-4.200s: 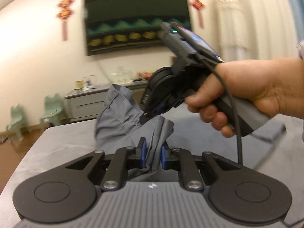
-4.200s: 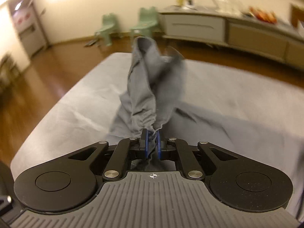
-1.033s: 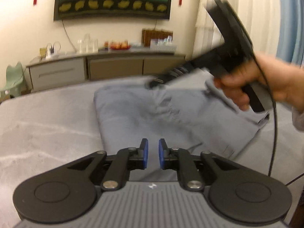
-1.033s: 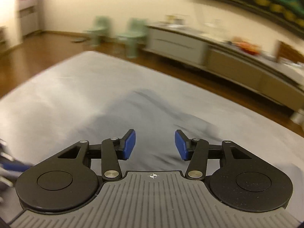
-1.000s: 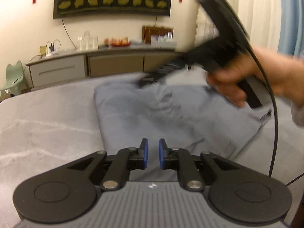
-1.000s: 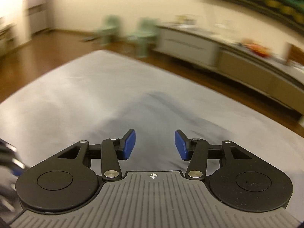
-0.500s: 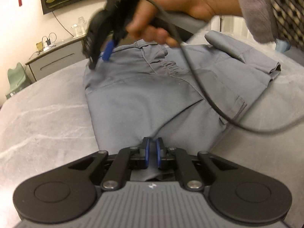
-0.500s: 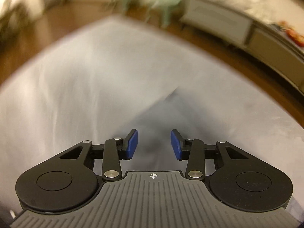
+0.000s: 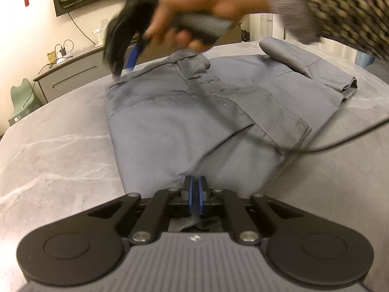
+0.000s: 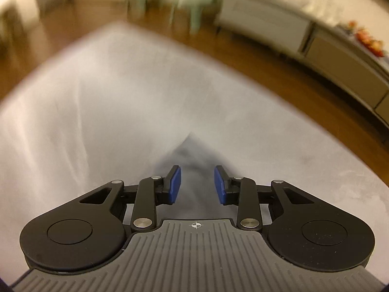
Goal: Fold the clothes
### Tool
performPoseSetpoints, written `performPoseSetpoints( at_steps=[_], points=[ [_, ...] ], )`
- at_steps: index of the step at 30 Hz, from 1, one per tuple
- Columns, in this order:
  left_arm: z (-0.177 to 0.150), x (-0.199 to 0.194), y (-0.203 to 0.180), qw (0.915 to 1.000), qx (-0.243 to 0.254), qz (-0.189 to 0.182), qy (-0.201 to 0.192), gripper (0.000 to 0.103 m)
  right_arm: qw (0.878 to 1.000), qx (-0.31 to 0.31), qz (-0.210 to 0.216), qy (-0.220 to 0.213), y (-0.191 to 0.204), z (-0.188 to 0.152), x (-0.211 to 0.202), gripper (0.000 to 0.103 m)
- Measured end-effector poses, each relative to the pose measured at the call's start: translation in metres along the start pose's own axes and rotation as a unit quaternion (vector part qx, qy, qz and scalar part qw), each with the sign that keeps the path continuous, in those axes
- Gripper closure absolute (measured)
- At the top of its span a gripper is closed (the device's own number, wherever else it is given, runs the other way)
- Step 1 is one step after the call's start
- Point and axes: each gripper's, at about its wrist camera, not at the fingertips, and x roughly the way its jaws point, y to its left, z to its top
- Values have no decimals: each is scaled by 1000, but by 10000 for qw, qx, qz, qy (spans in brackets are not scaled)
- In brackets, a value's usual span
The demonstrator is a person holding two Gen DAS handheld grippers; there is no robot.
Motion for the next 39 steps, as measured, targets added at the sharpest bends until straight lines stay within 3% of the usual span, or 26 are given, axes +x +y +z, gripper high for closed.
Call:
performPoseSetpoints(
  at_steps=[3,7,10,14,16,18,19,21,22,23,24,27,30,32,34,36,39],
  points=[
    [2,1,4,10000,15,38,-2,96,9966,514,-230,-600,-29,-32,-60,66],
    [4,3,1,9999,53,99,15,97,9939,701,-848,-35,-54,-85,-56,66],
    [6,2,1,9999,72,115,-42,97,9951,387,-823,-388,-53,-103,-60,59],
    [14,-8,6,9996,-76,34,-285,93,9962,393,-773,62,-45,-87,-99,59],
    [19,-17,10,9986,-201,-40,-481,93,9955,548,-699,-318,-35,-92,-136,59],
    [20,-14,8,9990,-177,-70,-413,93,9950,577,-411,-710,-22,-117,-185,59],
    [20,-9,6,9994,-144,-67,-304,92,9951,572,-289,-747,-16,-133,-198,56],
    [17,5,-2,10000,-11,40,-1,93,9982,437,-170,-377,-3,-164,-190,53],
    [17,6,-5,9999,65,100,26,93,9987,368,-153,-327,1,-180,-184,44],
    [17,7,-8,9998,140,160,54,93,9968,386,-139,-680,-1,-191,-185,42],
    [19,7,-10,9997,157,187,67,92,9960,512,-44,-730,-7,-195,-190,41],
    [33,-10,-2,9996,-201,116,-159,87,9914,1172,-212,-533,-25,-191,-224,38],
    [54,-28,5,9970,-584,-3,-516,85,9863,1249,-268,-1041,-34,-220,-295,17],
    [71,-35,1,9944,-777,-145,-701,85,9868,995,-592,-1132,-46,-245,-332,12],
    [87,-34,-14,9927,-836,-340,-805,82,9829,830,-1267,-1046,-62,-276,-367,10],
    [101,-27,-35,9916,-831,-549,-826,71,9694,1264,-1913,-881,-92,-312,-389,10],
    [115,-13,-63,9894,-915,-776,-814,53,9477,2234,-2152,-754,-131,-338,-411,10]
  ],
)
